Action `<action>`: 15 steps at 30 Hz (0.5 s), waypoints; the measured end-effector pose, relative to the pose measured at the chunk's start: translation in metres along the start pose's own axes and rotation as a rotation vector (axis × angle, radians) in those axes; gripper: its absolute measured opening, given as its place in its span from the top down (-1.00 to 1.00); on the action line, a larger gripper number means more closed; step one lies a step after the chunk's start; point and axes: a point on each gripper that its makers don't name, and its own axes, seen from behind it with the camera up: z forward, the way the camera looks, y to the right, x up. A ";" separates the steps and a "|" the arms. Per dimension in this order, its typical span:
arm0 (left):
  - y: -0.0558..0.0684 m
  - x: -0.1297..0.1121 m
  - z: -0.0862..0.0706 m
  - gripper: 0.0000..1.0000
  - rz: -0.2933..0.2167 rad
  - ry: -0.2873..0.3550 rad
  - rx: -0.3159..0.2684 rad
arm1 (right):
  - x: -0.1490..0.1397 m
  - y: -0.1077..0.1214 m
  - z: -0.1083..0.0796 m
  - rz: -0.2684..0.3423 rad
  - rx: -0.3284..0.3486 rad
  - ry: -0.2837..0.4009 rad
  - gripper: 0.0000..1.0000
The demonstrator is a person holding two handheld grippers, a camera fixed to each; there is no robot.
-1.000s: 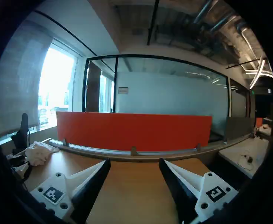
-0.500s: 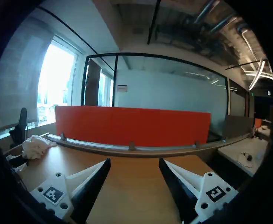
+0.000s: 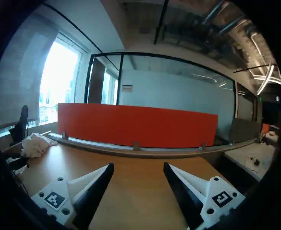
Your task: Fold towel
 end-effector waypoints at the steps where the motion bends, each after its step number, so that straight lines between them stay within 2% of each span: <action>1: 0.000 -0.001 0.000 -0.73 0.000 0.000 0.001 | -0.001 0.000 0.000 0.001 0.000 0.000 -1.00; 9: -0.002 -0.011 0.000 -0.73 0.000 -0.006 0.007 | -0.009 -0.001 0.002 -0.001 0.003 -0.004 -1.00; 15: 0.000 -0.016 0.001 -0.73 0.040 -0.011 0.010 | -0.013 -0.002 0.001 0.000 0.005 -0.005 -1.00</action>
